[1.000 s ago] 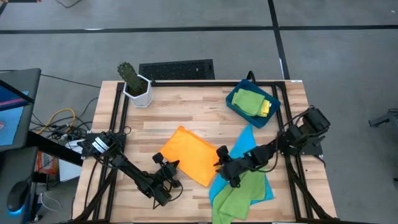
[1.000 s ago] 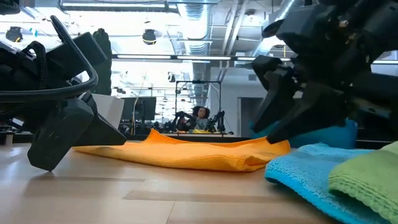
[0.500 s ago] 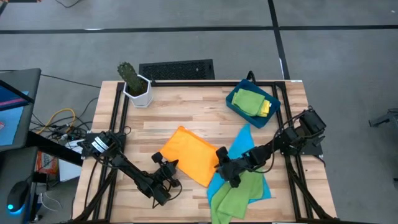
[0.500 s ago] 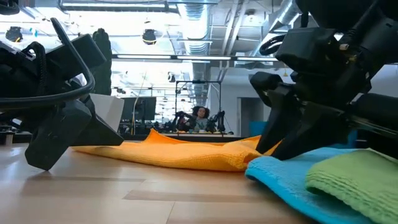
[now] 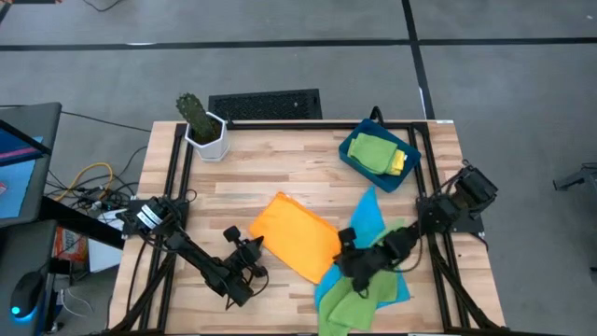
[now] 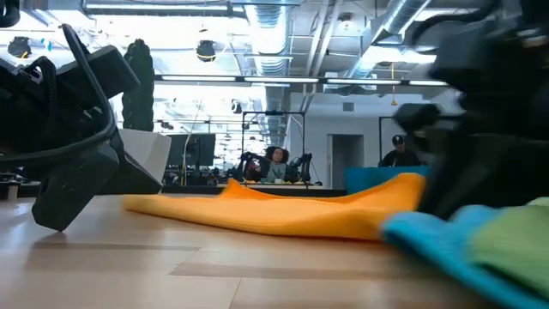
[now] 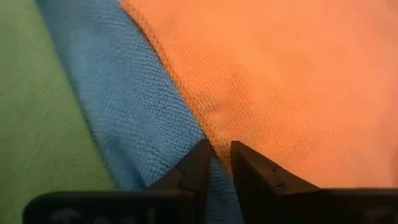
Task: Fold microfiber towels
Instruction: Fold the orange microfiber cloth
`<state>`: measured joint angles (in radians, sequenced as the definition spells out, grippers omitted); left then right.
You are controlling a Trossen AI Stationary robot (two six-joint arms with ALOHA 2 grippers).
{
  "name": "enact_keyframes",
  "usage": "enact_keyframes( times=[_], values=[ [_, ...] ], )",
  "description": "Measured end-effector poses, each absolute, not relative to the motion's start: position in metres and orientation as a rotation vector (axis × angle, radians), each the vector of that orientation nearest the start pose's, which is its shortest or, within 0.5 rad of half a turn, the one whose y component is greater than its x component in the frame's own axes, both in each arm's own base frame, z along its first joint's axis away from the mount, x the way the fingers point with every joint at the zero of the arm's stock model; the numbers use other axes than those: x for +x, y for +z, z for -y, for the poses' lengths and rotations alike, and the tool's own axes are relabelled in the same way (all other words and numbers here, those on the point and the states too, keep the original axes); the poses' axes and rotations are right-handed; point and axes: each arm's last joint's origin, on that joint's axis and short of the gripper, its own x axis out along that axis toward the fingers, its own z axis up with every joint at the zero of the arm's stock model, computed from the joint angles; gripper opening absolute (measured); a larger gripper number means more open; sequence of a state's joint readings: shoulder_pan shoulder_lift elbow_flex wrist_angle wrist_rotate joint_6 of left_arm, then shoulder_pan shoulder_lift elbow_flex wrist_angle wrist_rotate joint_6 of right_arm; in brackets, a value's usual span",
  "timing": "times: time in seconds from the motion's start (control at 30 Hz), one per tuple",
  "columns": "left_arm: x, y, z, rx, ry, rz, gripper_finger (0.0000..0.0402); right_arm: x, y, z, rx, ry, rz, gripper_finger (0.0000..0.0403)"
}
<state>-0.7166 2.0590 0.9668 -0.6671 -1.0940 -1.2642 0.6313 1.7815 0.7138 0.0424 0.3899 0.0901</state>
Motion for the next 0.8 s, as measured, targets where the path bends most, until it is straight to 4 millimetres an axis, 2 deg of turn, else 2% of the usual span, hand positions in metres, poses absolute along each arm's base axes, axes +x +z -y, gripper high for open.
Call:
enact_keyframes(
  times=[0.17, 0.27, 0.33, 0.4, 0.47, 0.53, 0.63, 0.7, 0.8],
  values=[
    [0.238, 0.068, 0.173, 0.25, 0.8, -0.664, 0.0, 0.223, 0.105, -0.172, -0.425, 0.114, -0.935, 0.0117],
    [0.239, 0.07, 0.174, 0.248, 0.807, -0.643, 0.0, 0.223, 0.11, -0.172, -0.479, 0.104, -0.897, 0.0135],
    [0.242, 0.082, 0.177, 0.277, 0.804, -0.639, 0.0, 0.227, 0.114, -0.169, -0.505, 0.091, -0.865, 0.0146],
    [0.246, 0.106, 0.182, 0.308, 0.793, -0.617, 0.0, 0.231, 0.114, -0.165, -0.502, 0.076, -0.864, 0.0155],
    [0.255, 0.139, 0.196, 0.234, 0.768, -0.449, 0.0, 0.235, 0.114, -0.16, -0.494, 0.059, -0.866, 0.0162],
    [0.259, 0.152, 0.203, 0.207, 0.755, -0.333, 0.0, 0.239, 0.115, -0.156, -0.502, 0.051, -0.865, 0.0167],
    [0.27, 0.141, 0.205, 0.211, 0.726, -0.354, 0.0, 0.244, 0.117, -0.154, -0.527, 0.063, -0.829, 0.0171],
    [0.283, 0.133, 0.204, 0.134, 0.71, -0.34, 0.0, 0.248, 0.12, -0.155, -0.541, 0.076, -0.794, 0.0171],
    [0.298, 0.108, 0.202, 0.123, 0.586, -0.429, 0.0, 0.253, 0.124, -0.155, -0.561, 0.088, -0.748, 0.0171]
  ],
)
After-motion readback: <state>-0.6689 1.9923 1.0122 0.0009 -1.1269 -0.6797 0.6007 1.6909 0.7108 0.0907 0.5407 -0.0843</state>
